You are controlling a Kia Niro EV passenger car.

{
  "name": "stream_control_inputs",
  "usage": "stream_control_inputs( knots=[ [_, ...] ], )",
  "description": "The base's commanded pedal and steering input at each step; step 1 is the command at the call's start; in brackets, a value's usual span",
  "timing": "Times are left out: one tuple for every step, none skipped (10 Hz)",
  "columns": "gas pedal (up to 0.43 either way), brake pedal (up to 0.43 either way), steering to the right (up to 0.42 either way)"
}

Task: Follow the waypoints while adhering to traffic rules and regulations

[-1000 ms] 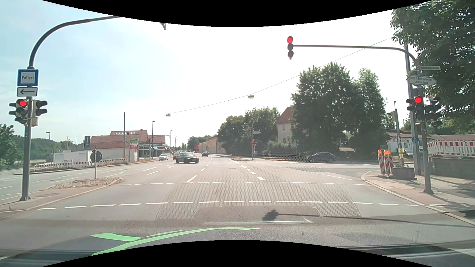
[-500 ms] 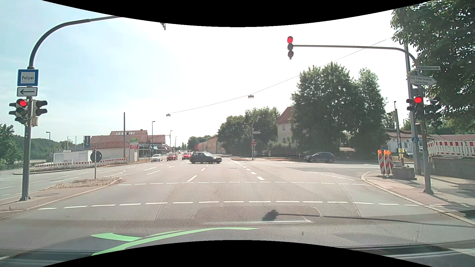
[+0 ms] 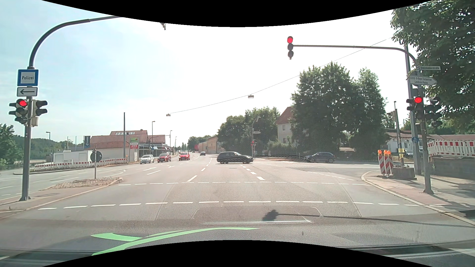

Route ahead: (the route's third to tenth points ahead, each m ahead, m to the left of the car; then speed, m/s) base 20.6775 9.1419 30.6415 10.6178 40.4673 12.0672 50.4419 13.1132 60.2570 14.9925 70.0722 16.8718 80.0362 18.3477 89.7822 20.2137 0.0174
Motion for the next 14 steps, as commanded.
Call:
stream_control_inputs(
  knots=[
    [0.000,0.323,-0.012],
    [0.000,0.329,-0.012],
    [0.000,0.335,-0.012],
    [0.000,0.335,-0.012],
    [0.000,0.335,-0.012],
    [0.000,0.335,-0.012],
    [0.000,0.341,-0.012],
    [0.000,0.341,-0.012],
    [0.000,0.341,-0.011],
    [0.000,0.341,-0.011],
    [0.000,0.341,-0.011],
    [0.000,0.341,-0.012],
    [0.000,0.341,-0.012],
    [0.000,0.341,-0.012]
  ],
)
